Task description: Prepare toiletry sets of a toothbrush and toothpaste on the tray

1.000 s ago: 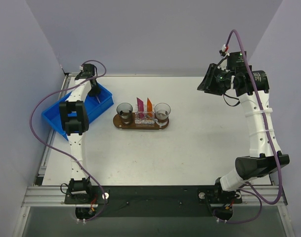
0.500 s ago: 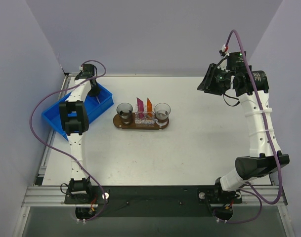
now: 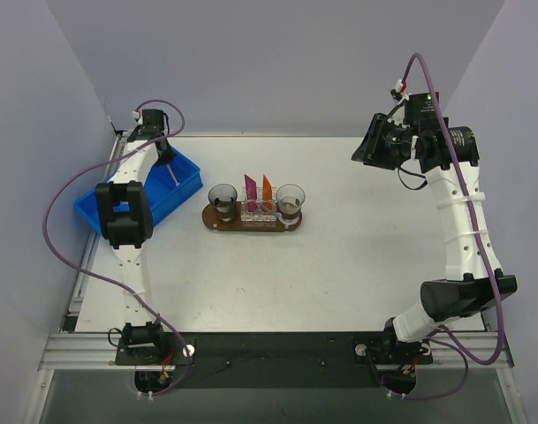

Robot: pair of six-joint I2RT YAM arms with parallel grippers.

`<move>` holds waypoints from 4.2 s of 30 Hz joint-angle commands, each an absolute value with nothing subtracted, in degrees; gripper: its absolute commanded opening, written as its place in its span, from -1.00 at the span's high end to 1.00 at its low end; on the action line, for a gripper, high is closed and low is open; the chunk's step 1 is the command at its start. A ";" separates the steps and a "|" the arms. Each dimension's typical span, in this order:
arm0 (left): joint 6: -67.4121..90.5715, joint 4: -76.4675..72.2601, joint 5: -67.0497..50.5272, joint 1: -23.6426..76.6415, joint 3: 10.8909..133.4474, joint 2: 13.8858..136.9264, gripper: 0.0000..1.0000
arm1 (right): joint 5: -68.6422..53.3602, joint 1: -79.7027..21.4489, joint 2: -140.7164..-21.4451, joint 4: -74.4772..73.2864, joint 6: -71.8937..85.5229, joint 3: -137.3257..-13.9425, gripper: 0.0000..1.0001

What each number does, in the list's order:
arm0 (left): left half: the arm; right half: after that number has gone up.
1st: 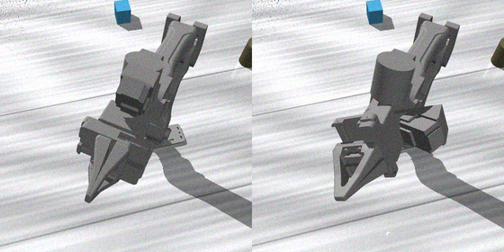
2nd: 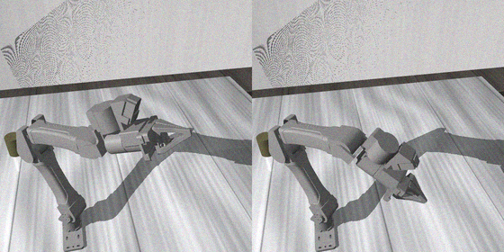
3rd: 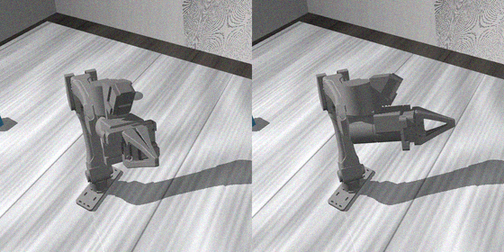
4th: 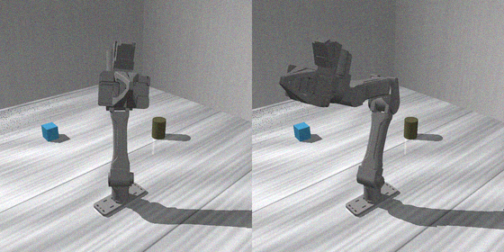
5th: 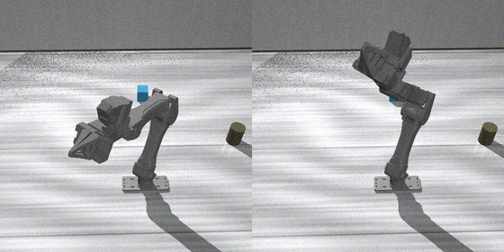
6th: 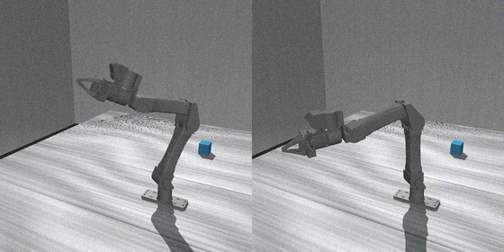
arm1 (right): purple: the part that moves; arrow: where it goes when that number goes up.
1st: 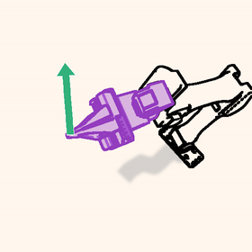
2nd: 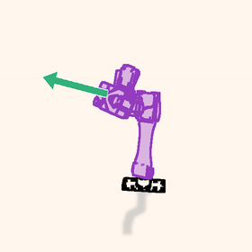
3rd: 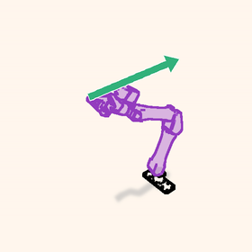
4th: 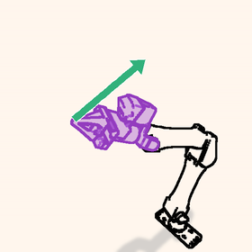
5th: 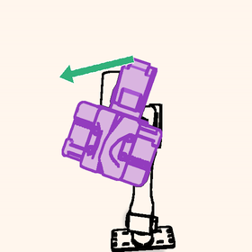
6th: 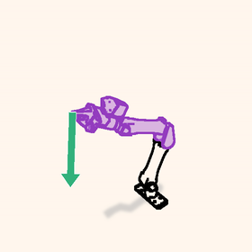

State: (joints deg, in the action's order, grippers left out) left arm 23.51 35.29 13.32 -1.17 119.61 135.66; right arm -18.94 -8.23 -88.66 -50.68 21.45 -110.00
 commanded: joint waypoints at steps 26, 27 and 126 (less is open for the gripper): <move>20.30 20.29 9.41 1.74 92.47 96.26 1.00 | -24.16 -8.08 -87.36 -46.67 20.30 -109.07 0.37; 20.13 20.82 7.66 2.37 91.68 95.11 1.00 | -25.13 -8.17 -87.71 -46.58 20.39 -109.16 0.37; 24.70 25.58 -25.49 34.63 73.39 72.42 -0.21 | -53.44 -13.80 -93.69 -20.13 48.77 -99.06 1.00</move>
State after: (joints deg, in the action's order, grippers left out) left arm 25.91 24.45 -22.94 34.48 72.47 74.89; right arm -51.24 -13.63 -96.62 -25.26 45.69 -100.99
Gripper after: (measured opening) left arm 0.627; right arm 0.068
